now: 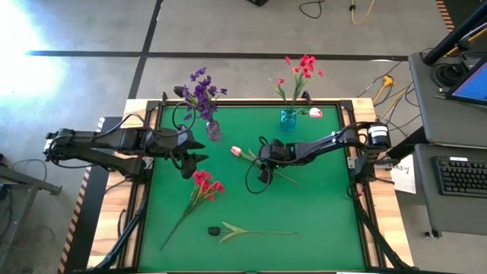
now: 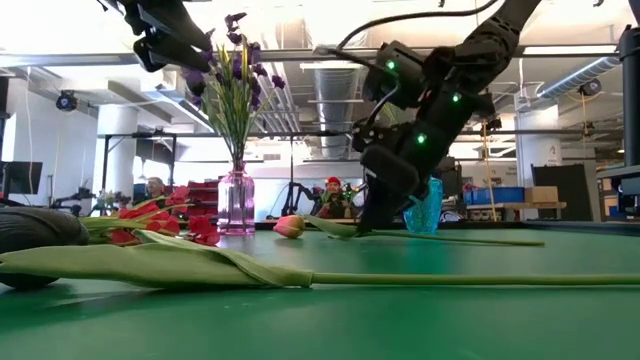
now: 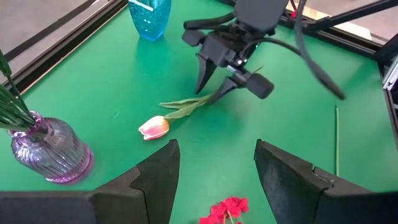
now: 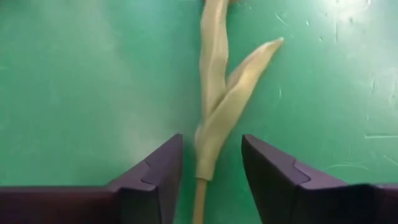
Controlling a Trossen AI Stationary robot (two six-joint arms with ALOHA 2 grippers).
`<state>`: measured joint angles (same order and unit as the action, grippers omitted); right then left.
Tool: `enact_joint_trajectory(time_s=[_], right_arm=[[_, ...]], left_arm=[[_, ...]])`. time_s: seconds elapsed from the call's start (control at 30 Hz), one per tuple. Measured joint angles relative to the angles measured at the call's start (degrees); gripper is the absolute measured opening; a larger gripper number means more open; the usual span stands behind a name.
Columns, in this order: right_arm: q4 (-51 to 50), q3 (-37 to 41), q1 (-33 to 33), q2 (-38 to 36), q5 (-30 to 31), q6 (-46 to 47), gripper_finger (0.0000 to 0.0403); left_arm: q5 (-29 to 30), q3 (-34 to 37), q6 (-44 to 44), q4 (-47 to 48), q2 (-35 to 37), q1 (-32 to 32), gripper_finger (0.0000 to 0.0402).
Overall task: Sort flowers into vase by color
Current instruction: Put the pink flower into the blue vase
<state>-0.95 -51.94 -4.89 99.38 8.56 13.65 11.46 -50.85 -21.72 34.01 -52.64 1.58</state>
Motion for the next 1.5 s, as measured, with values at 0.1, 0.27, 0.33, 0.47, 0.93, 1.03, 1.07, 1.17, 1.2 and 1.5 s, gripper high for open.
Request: enact_joint_trajectory(time_s=[0.1,0.27,0.33,0.47,0.93,1.03,1.07,1.17,1.2,1.5], right_arm=[[0.6,0.0,0.0,1.6,0.0,-0.3,0.0121],[1.3,-0.1,0.0,3.9,0.4,-1.9,0.0053],[1.4,-0.1,0.1,3.6,0.3,-2.1,0.0024],[-0.2,0.1,0.9,0.6,0.4,-2.8,0.0016],[17.3,9.1,7.1,-23.4,5.0,-9.6,0.0013],[29.2,13.4,7.3,-27.4,5.0,-13.1,0.0013],[33.7,15.0,7.3,-28.7,5.0,-13.9,0.0013],[48.3,19.9,7.0,-31.3,6.1,-16.9,0.0013],[52.6,21.7,6.9,-31.6,7.4,-18.1,0.0013],[80.6,27.7,4.6,-31.6,18.8,-29.0,0.0013]], left_arm=[[0.1,0.0,-1.3,0.0,0.0,0.0,0.0197],[3.9,0.8,-5.1,-1.5,-0.6,1.7,0.0197],[3.7,2.2,-3.7,-4.0,-0.8,3.9,0.0197],[5.3,4.1,-1.3,-8.7,-0.2,9.3,0.0197],[14.6,8.3,14.7,-21.3,4.9,26.8,0.0197],[14.6,10.2,17.2,-25.8,5.0,27.3,0.0197],[14.6,10.7,17.7,-26.5,5.0,27.3,0.0197],[15.2,11.3,18.0,-26.6,5.0,27.2,0.0197],[15.7,11.3,18.0,-26.7,4.9,27.2,0.0197],[23.3,11.3,19.8,-27.0,4.8,27.2,0.0197]])
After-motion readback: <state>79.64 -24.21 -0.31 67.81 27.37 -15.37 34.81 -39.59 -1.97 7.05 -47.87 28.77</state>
